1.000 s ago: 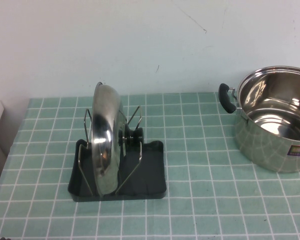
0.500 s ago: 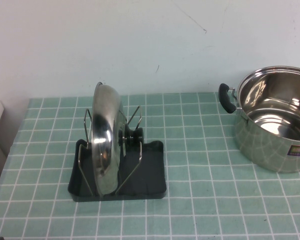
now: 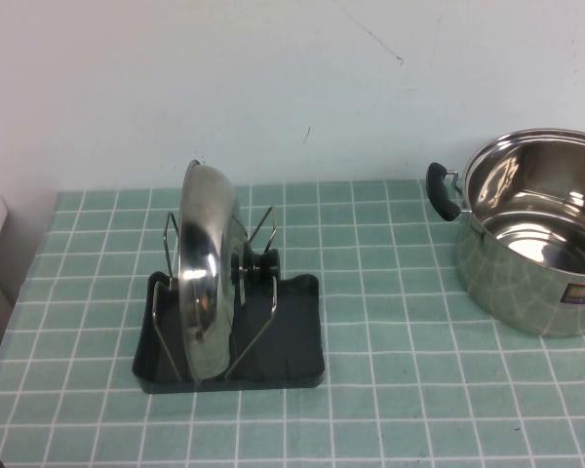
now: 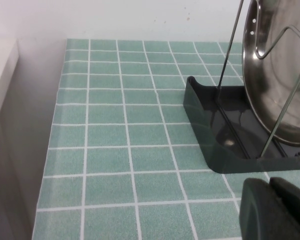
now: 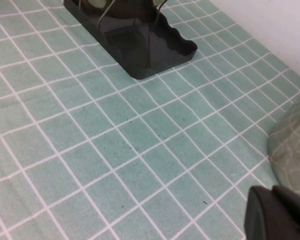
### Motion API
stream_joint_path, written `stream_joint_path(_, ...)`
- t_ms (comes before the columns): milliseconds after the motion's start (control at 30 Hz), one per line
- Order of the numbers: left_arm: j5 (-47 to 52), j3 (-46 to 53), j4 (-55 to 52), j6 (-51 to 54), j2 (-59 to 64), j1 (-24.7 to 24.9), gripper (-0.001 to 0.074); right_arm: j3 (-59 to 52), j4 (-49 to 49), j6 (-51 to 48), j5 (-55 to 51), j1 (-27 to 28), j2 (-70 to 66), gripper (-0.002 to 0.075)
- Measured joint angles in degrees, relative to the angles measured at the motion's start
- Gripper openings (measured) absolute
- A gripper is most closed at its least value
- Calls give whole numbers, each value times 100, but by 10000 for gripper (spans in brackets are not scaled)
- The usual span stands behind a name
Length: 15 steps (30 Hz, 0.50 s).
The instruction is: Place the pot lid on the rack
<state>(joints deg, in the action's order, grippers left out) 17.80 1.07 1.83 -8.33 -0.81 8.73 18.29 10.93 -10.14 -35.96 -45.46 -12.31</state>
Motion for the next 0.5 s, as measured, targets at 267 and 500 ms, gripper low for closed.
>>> stream_joint_path(267, 0, 0, -9, 87, 0, 0, -1, 0, 0, 0, 0, 0, 0, -1)
stream_joint_path(500, 0, 0, -23, 145, 0, 0, -1, 0, 0, 0, 0, 0, 0, -1)
